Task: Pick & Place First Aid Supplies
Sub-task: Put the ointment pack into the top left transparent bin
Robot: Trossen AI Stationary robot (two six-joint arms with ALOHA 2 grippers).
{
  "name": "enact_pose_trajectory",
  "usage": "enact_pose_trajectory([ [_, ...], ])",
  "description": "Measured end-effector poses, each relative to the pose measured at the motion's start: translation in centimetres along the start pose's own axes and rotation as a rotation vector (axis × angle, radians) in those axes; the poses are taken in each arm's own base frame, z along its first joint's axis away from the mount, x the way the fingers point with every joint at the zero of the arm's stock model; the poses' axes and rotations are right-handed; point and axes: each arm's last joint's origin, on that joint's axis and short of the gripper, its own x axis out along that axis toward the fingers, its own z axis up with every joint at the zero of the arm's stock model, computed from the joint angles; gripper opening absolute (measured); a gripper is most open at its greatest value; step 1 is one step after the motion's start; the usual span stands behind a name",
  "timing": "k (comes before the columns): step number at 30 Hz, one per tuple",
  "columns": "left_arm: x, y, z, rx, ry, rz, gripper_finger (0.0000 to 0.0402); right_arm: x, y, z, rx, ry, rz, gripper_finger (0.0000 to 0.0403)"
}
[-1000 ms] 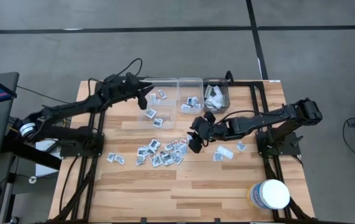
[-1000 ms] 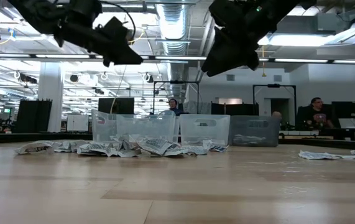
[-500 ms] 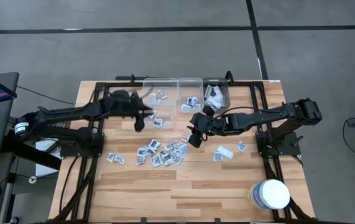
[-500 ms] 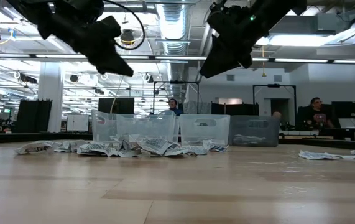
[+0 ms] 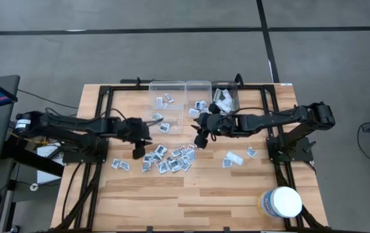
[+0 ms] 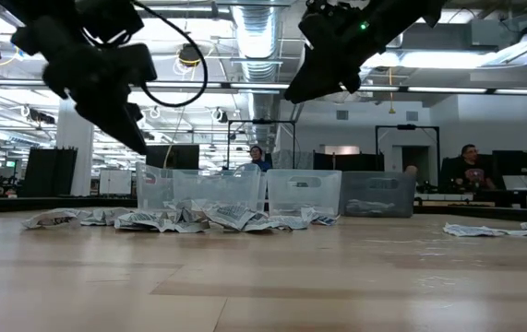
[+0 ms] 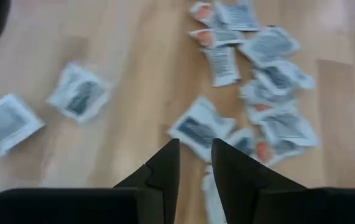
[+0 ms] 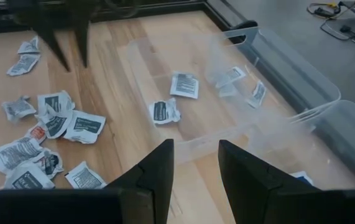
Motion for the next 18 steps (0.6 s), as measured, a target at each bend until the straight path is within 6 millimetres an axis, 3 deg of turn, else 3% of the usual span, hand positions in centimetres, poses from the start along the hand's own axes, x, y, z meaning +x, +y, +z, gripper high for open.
enact_pose_trajectory([
  [4, 0.1, -1.1, -0.1, 0.041, 0.006, -0.032, 0.0092, 0.0, 0.0, 0.0, 0.000, 0.000, 0.000, 0.0120],
  [10, 0.8, -1.4, -1.2, 0.131, 0.057, -0.063, 0.0092, 0.0, 0.0, 0.0, -0.018, 0.000, 0.001, 0.0120],
  [14, 1.5, -2.0, -2.2, 0.145, 0.106, -0.187, 0.0092, -0.1, 0.3, -0.1, -0.024, 0.003, 0.029, 0.0120],
  [18, 1.6, -4.0, -2.9, 0.293, 0.124, -0.311, 0.0092, -0.3, 0.9, -0.2, -0.043, 0.006, 0.049, 0.0120],
])
